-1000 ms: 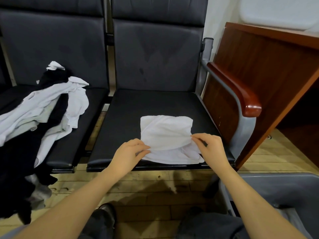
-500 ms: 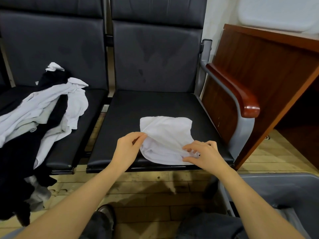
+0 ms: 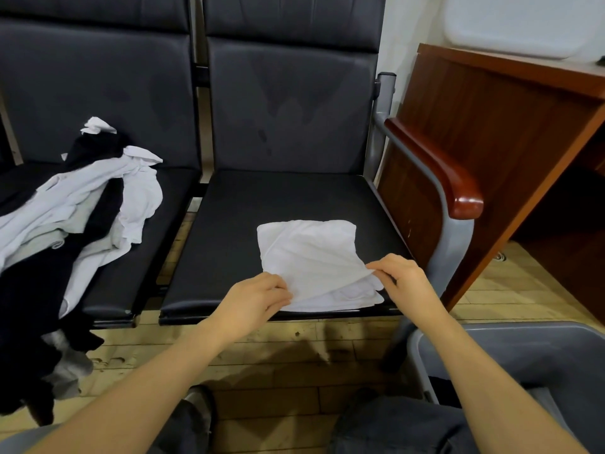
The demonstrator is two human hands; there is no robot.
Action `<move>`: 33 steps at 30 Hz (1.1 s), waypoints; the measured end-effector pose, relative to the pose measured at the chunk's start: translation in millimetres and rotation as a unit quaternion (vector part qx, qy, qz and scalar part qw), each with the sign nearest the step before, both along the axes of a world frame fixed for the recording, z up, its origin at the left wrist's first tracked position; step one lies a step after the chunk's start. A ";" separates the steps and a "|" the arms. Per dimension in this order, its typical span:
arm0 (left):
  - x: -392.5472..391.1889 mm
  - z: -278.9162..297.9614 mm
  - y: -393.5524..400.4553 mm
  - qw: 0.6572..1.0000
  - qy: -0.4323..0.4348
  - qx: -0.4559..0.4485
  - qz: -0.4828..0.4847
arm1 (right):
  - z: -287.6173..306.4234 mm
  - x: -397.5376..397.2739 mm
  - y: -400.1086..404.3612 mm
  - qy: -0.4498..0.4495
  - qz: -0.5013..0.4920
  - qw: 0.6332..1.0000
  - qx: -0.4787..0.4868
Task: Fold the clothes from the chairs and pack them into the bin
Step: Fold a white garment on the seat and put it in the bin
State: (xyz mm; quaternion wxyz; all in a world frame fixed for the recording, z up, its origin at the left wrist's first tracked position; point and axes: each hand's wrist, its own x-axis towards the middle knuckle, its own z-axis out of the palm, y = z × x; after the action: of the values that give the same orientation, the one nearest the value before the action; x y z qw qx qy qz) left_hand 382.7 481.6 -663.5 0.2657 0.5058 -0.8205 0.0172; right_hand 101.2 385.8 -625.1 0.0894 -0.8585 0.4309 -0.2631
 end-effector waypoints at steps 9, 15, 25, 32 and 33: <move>-3.1 14.2 6.0 0.992 0.106 -0.032 0.058 | 8.4 -3.0 9.9 -0.053 0.017 0.998 0.021; 1.2 36.6 1.0 0.973 0.199 -0.066 0.100 | 23.6 -6.8 13.4 0.009 -0.051 0.985 -0.167; -0.8 23.3 2.4 0.996 -0.052 0.070 0.019 | 3.7 -19.4 15.0 0.193 0.036 0.980 0.037; -28.9 39.8 -31.1 0.982 0.030 0.058 0.177 | 6.0 21.1 -11.6 -0.002 -0.119 0.987 0.105; -34.8 40.5 -40.4 0.980 0.025 0.057 0.188 | 7.7 28.0 -19.5 0.000 -0.136 0.984 0.115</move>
State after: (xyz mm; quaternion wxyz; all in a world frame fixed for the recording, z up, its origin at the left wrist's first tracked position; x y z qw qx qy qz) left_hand 347.9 441.2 -623.0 0.2490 0.6654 -0.7037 0.0070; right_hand 129.2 366.3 -617.4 0.1505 -0.7761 0.5710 -0.2214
